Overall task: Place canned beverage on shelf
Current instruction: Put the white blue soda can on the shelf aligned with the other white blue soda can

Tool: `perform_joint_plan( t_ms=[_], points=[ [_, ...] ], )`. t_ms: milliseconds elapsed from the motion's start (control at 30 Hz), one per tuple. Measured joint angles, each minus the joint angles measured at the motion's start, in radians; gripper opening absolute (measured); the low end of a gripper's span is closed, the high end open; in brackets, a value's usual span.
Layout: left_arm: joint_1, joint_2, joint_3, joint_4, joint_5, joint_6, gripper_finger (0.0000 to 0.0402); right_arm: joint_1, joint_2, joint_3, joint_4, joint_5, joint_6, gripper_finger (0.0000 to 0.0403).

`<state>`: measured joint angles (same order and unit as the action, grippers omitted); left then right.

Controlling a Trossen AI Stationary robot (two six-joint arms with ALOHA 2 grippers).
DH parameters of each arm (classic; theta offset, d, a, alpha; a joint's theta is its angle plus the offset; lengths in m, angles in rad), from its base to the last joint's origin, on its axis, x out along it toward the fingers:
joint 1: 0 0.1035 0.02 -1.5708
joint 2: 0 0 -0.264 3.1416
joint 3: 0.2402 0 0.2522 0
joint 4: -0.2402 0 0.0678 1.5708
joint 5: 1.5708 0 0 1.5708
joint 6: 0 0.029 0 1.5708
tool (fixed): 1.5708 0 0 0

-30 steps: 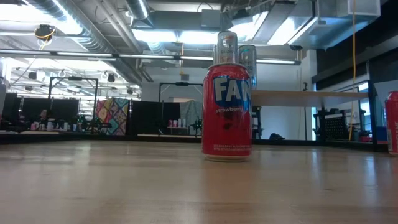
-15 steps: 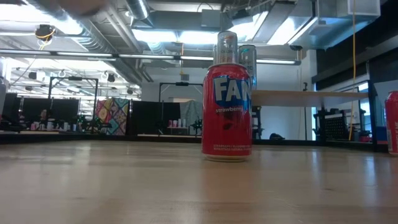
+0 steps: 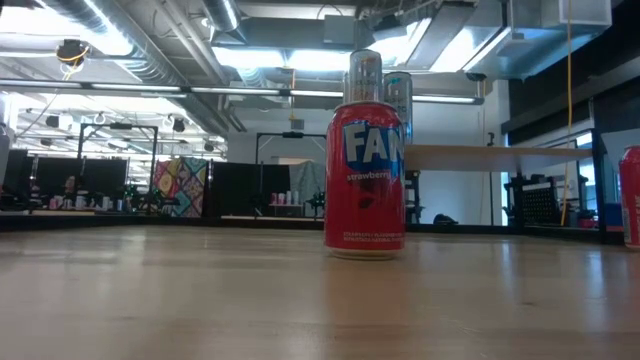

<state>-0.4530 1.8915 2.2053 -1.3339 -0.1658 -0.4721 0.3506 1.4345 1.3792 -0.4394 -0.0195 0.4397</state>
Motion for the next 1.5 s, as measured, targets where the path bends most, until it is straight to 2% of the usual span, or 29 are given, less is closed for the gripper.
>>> perform_joint_plan(
  t_ms=[200,500,833,967,1100,1267,1500],
  points=[
    [0.022,0.08,0.119,-0.033,-0.001,0.125,0.0229,0.0,0.046,0.0,0.021,-0.032,0.005,0.0317],
    [0.03,0.085,0.122,-0.023,-0.06,0.239,0.0229,0.0,0.112,0.0,0.092,-0.112,0.0,0.0317],
    [0.03,0.085,0.122,0.012,-0.082,0.336,0.0229,0.0,0.155,0.0,0.13,-0.131,0.0,0.0316],
    [0.029,0.085,0.123,0.012,-0.083,0.352,0.0229,0.0,0.155,0.0,0.132,-0.122,-0.003,0.0285],
    [0.028,0.085,0.123,0.015,-0.078,0.351,0.0269,0.0,0.155,0.0,0.131,-0.121,-0.003,0.0218],
    [0.011,0.08,0.124,0.014,-0.088,0.327,0.0328,0.002,0.136,-0.004,0.09,-0.108,-0.026,0.0215],
    [-0.033,0.055,0.124,-0.049,-0.121,0.148,0.0349,0.003,0.022,-0.003,-0.063,-0.04,-0.062,0.0215]
  ],
)
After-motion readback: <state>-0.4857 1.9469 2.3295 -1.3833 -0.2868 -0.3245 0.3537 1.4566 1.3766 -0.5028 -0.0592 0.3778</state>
